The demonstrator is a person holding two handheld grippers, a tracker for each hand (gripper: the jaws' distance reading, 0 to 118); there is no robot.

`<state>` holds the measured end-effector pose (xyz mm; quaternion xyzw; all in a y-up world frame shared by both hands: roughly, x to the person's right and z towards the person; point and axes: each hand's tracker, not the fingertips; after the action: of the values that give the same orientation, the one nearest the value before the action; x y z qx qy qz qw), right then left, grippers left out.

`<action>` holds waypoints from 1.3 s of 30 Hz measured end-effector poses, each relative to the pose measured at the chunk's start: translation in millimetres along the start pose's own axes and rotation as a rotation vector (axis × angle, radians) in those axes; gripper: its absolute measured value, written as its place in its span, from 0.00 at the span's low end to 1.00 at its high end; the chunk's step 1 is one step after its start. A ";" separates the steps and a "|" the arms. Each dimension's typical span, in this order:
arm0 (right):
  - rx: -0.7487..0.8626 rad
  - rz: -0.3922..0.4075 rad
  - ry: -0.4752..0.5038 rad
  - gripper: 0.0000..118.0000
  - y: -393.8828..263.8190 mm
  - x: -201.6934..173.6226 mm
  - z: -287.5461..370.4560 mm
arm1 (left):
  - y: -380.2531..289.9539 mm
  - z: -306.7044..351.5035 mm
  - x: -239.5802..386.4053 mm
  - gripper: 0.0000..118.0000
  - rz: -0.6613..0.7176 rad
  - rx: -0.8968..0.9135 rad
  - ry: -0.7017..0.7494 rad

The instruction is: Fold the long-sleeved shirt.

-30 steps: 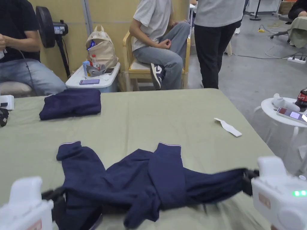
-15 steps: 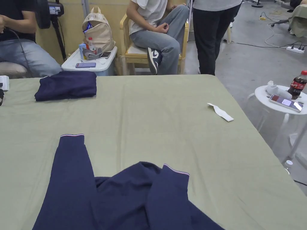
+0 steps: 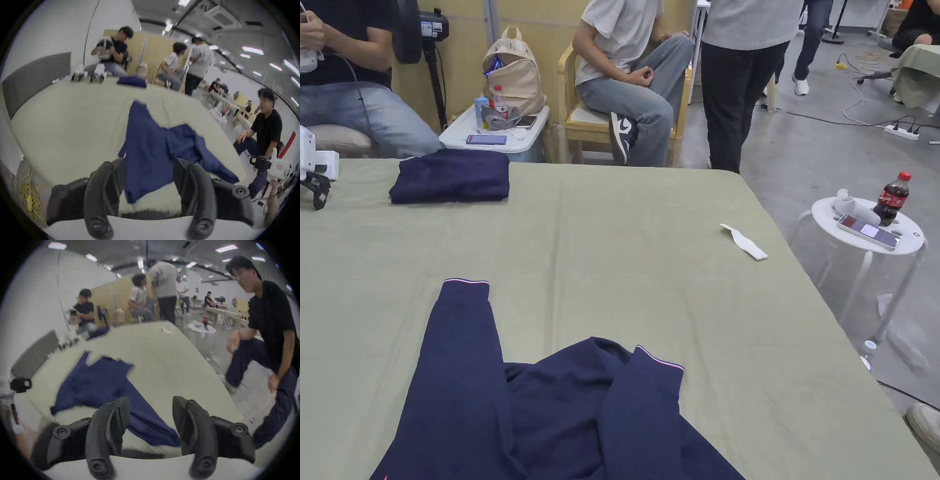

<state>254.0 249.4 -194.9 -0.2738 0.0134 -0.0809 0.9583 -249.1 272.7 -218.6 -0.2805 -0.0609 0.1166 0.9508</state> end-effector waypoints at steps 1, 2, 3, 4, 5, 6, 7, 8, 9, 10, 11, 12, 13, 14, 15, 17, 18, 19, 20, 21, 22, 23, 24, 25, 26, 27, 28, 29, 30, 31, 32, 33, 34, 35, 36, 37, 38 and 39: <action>0.023 -0.022 0.053 0.48 11.2 -8.7 1.1 | 8.0 3.5 7.2 0.42 -0.004 0.035 -0.008; 0.047 -0.033 0.088 0.38 19.1 -17.0 2.2 | 15.5 6.7 14.7 0.28 0.004 0.055 -0.007; 0.069 -0.030 0.105 0.15 24.5 -25.0 1.0 | 19.9 7.5 19.9 0.05 0.013 0.071 0.003; 0.088 -0.026 0.089 0.02 27.2 -34.3 0.4 | 20.9 8.5 22.8 0.00 0.021 0.082 0.018; 0.106 -0.024 0.061 0.01 27.7 -43.1 0.3 | 20.6 12.0 29.8 0.00 0.032 0.102 0.028; 0.098 -0.017 0.064 0.01 27.2 -48.9 -1.6 | 19.1 13.0 33.7 0.00 0.029 0.098 0.015; 0.082 -0.016 0.087 0.01 26.0 -55.2 -3.6 | 16.8 12.6 35.5 0.00 0.027 0.092 0.010; 0.059 -0.024 0.112 0.00 22.5 -58.4 -7.1 | 13.2 11.8 37.9 0.00 0.028 0.080 0.019; 0.050 -0.030 0.115 0.00 18.3 -60.9 -10.1 | 9.5 12.1 39.2 0.00 0.017 0.066 0.024; 0.026 -0.037 0.117 0.00 14.0 -62.3 -14.0 | 5.4 13.3 40.7 0.00 -0.007 0.058 0.029; -0.008 -0.030 0.116 0.00 6.3 -58.8 -20.1 | 1.6 15.4 42.2 0.00 -0.026 0.056 0.036; -0.021 -0.021 0.101 0.00 3.3 -58.9 -24.5 | -1.5 16.7 43.8 0.00 -0.047 0.049 0.037; -0.025 -0.012 0.090 0.00 2.0 -58.3 -28.7 | -4.1 16.8 44.4 0.00 -0.047 0.044 0.037; -0.034 -0.010 0.089 0.00 2.7 -56.4 -33.7 | -5.3 12.7 36.5 0.00 -0.048 0.036 0.037; -0.044 -0.016 0.087 0.00 2.6 -52.2 -43.7 | -6.8 10.0 35.0 0.00 -0.048 0.020 0.041; -0.053 -0.023 0.068 0.00 12.6 -47.6 -62.5 | -9.4 5.2 32.4 0.00 -0.048 0.007 0.050; -0.064 -0.037 0.057 0.05 20.1 -44.0 -78.6 | -13.1 -3.1 22.2 0.00 -0.042 -0.004 0.055; -0.091 -0.054 0.064 0.22 29.5 -40.0 -95.2 | -13.1 -7.4 19.5 0.00 -0.034 -0.014 0.048; -0.146 -0.071 0.089 0.22 36.7 -34.3 -118.9 | -13.2 -11.9 17.5 0.00 -0.026 -0.022 0.042; -0.193 -0.090 0.120 0.29 43.2 -28.6 -146.1 | -13.3 -16.7 15.9 0.00 -0.018 -0.028 0.035; -0.239 -0.114 0.141 0.40 48.0 -24.2 -172.7 | -11.7 -22.5 14.1 0.00 -0.011 -0.033 0.032; -0.275 -0.130 0.153 0.47 51.7 -20.2 -204.6 | -11.1 -29.4 13.0 0.00 -0.005 -0.045 0.030; -0.285 -0.146 0.145 0.46 53.4 -18.8 -232.1 | -10.7 -35.8 12.0 0.00 -0.005 -0.057 0.026; -0.320 -0.146 0.131 0.46 55.5 -18.5 -259.1 | -10.8 -41.6 11.9 0.00 -0.010 -0.065 0.029; -0.348 -0.142 0.119 0.46 56.5 -18.7 -281.8 | -8.4 -44.8 13.3 0.00 -0.015 -0.070 0.028; -0.370 -0.126 0.107 0.46 50.5 -16.2 -307.3 | -8.3 -48.7 12.4 0.00 -0.023 -0.076 0.029; -0.404 -0.122 0.105 0.46 48.8 -17.2 -327.9 | -8.1 -52.9 11.3 0.00 -0.035 -0.083 0.033; -0.447 -0.118 0.105 0.46 46.4 -18.9 -341.7 | -8.0 -56.2 9.8 0.00 -0.045 -0.091 0.039; -0.486 -0.115 0.110 0.46 42.9 -21.0 -354.3 | -11.9 -58.0 5.9 0.00 -0.050 -0.096 0.043; -0.525 -0.115 0.118 0.46 37.1 -25.1 -363.7 | -12.3 -60.8 3.1 0.00 -0.050 -0.102 0.047; -0.462 -0.070 0.079 0.44 39.5 -28.4 -356.1 | -13.1 -63.4 0.3 0.00 -0.043 -0.112 0.053; -0.431 -0.049 0.067 0.33 46.7 -31.8 -352.5 | -14.2 -65.4 -2.6 0.00 -0.034 -0.120 0.059; -0.442 -0.024 0.033 0.07 46.3 -35.9 -348.9 | -14.1 -65.6 -3.2 0.00 -0.019 -0.123 0.056; -0.429 0.018 0.009 0.03 45.3 -39.9 -343.3 | -15.8 -66.7 -4.9 0.00 -0.005 -0.127 0.053; -0.390 0.025 0.034 0.03 45.8 -41.1 -333.8 | -17.0 -68.4 -6.0 0.00 0.008 -0.137 0.055; -0.378 0.023 0.028 0.03 48.7 -42.9 -323.3 | -17.5 -68.8 -6.1 0.00 0.012 -0.144 0.059; -0.341 0.012 0.055 0.03 53.6 -42.7 -308.2 | -16.9 -65.2 -4.1 0.00 0.010 -0.146 0.058; -0.307 -0.028 0.112 0.03 55.0 -44.4 -286.9 | -16.6 -61.0 -2.6 0.00 0.005 -0.142 0.060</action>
<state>198.3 152.6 -468.5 -0.4121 0.0755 -0.1063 0.9018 -237.5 226.8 -260.5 -0.3508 -0.0398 0.1058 0.9296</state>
